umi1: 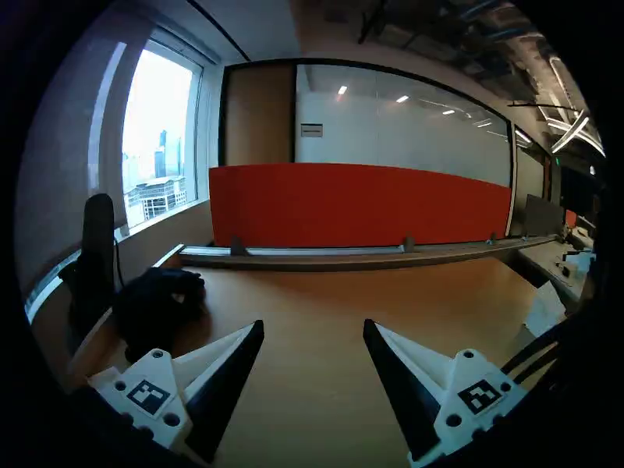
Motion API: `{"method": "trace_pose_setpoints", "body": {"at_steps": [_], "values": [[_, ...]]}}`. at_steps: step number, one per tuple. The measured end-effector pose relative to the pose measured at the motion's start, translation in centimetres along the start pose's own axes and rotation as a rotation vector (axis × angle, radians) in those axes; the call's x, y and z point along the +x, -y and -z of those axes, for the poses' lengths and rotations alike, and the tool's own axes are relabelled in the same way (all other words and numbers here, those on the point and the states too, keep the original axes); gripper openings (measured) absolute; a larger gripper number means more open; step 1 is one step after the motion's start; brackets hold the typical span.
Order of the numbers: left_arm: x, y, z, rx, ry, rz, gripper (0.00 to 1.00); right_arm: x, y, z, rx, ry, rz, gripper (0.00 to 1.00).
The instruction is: Fold towel
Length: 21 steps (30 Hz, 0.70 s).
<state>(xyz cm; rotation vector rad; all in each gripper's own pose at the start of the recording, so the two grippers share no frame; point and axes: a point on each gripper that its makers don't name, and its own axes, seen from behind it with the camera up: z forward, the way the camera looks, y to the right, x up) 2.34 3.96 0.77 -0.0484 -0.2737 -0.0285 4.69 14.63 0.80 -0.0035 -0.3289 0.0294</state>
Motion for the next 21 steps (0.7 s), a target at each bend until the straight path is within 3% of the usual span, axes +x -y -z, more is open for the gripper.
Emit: {"method": "trace_pose_setpoints", "body": {"at_steps": [9, 21], "values": [[1.7, -0.2, -0.1, 0.001, -0.051, 0.02, 0.94, 3.1, 4.9, -0.1, 0.035, -0.094, 0.012, 0.91], [2.4, 0.0, -0.2, 0.002, -0.075, 0.051, 0.94, 4.8, 11.6, -0.5, 0.067, -0.135, 0.017, 0.91]]}}
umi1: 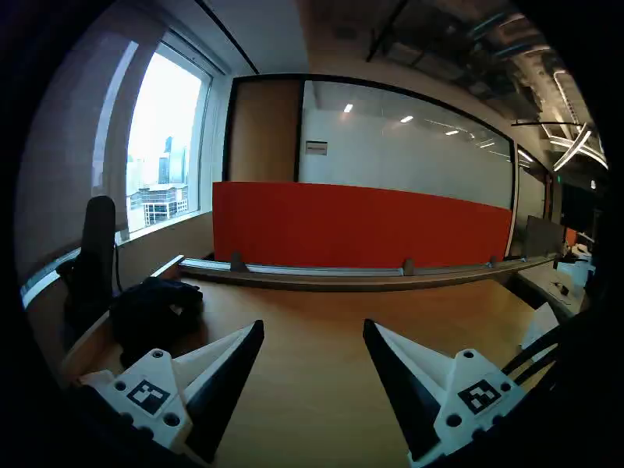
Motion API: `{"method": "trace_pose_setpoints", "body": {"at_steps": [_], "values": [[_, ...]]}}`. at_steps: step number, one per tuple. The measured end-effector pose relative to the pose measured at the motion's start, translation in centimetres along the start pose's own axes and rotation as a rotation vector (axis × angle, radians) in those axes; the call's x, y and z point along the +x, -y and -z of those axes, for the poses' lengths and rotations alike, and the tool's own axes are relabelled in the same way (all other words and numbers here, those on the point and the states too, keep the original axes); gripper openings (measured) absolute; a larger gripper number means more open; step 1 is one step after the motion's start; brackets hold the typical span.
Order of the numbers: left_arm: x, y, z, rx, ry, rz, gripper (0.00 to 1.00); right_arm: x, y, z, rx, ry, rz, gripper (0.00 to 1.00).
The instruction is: Fold towel
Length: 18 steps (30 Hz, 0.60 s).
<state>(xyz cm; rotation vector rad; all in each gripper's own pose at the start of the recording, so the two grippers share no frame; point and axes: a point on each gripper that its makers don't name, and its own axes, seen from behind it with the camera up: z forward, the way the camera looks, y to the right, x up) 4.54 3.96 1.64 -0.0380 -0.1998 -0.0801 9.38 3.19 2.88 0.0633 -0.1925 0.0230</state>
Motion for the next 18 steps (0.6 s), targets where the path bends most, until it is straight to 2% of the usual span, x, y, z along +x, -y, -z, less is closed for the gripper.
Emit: {"method": "trace_pose_setpoints", "body": {"at_steps": [3, 8, 18], "values": [[0.1, 0.1, -0.1, -0.001, -0.004, 0.005, 0.94, 0.8, 1.9, -0.2, 0.028, -0.016, -0.022, 0.91], [0.3, 0.1, -0.1, -0.006, -0.011, -0.006, 0.94, 1.3, 3.5, -0.6, 0.049, -0.024, -0.052, 0.91], [0.5, 0.1, 0.0, -0.005, -0.033, -0.041, 0.94, 1.5, 5.2, -0.7, 0.051, -0.026, -0.02, 0.91]]}}
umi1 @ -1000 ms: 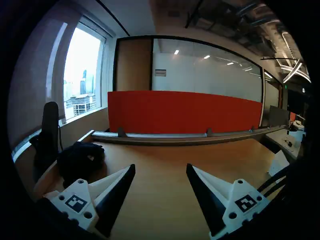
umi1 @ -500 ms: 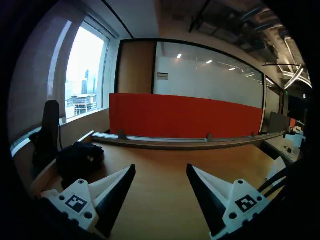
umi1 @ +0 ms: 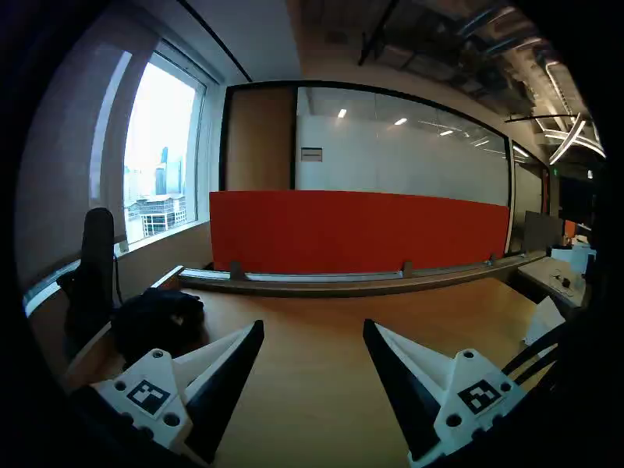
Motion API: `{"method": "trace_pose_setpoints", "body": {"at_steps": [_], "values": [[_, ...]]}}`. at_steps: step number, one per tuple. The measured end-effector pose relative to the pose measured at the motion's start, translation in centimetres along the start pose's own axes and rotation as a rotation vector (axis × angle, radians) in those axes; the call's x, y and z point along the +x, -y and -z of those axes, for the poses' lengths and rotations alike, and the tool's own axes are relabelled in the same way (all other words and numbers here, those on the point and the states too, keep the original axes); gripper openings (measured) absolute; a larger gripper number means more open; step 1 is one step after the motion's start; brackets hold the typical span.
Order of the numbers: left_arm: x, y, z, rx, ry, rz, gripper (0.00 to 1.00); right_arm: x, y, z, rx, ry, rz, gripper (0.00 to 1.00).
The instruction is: Fold towel
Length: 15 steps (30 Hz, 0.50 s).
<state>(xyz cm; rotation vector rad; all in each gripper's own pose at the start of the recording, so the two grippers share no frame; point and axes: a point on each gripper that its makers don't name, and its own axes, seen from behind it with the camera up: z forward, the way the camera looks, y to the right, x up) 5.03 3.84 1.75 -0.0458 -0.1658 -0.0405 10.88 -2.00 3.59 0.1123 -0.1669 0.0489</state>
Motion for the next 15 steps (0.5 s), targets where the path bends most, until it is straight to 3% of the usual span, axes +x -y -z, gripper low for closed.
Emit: {"method": "trace_pose_setpoints", "body": {"at_steps": [15], "values": [[-0.1, 0.0, 0.5, 0.019, -0.048, -0.039, 0.94, 1.0, 2.0, 0.4, 0.003, 0.004, 0.012, 0.91]]}}
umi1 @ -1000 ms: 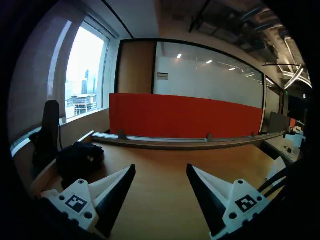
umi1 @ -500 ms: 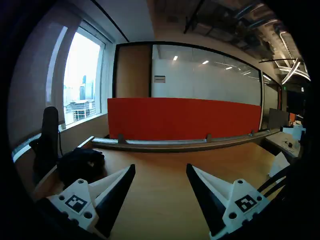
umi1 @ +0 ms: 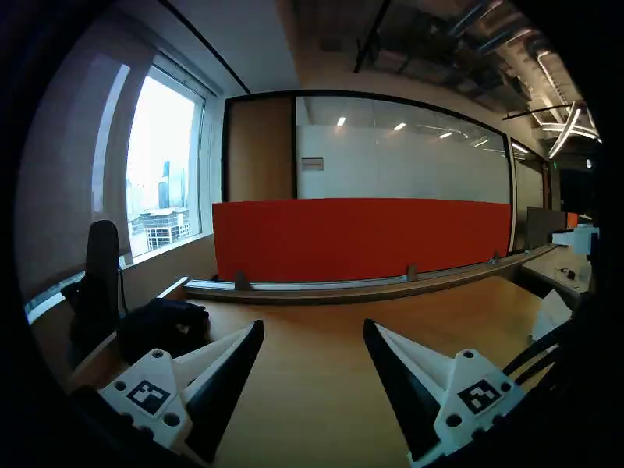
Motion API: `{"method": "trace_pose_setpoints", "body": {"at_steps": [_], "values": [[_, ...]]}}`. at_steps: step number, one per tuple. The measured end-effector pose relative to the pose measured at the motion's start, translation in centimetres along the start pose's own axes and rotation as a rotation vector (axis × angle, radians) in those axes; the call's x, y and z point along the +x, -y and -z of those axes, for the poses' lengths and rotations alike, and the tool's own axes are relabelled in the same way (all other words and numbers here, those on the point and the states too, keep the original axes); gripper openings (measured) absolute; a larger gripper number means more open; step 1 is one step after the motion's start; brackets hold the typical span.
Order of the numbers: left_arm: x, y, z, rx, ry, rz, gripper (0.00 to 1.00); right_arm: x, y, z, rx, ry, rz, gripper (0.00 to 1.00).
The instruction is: Fold towel
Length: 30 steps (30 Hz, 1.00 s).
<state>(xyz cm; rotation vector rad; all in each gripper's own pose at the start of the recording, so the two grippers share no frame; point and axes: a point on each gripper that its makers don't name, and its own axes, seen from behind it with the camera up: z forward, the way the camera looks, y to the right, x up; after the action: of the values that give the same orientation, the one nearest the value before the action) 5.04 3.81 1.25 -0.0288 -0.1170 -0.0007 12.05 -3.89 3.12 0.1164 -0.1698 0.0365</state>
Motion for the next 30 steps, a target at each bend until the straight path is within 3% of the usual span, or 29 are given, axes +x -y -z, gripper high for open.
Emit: {"method": "trace_pose_setpoints", "body": {"at_steps": [14, 30], "values": [[-2.2, 1.2, 0.7, 0.025, -0.068, -0.038, 0.94, 0.9, 1.8, 0.4, 0.015, -0.015, -0.025, 0.91], [-9.0, 3.3, -0.1, 0.04, -0.118, 0.01, 0.94, -2.4, 3.7, -0.1, 0.016, -0.037, 0.04, 0.91]]}}
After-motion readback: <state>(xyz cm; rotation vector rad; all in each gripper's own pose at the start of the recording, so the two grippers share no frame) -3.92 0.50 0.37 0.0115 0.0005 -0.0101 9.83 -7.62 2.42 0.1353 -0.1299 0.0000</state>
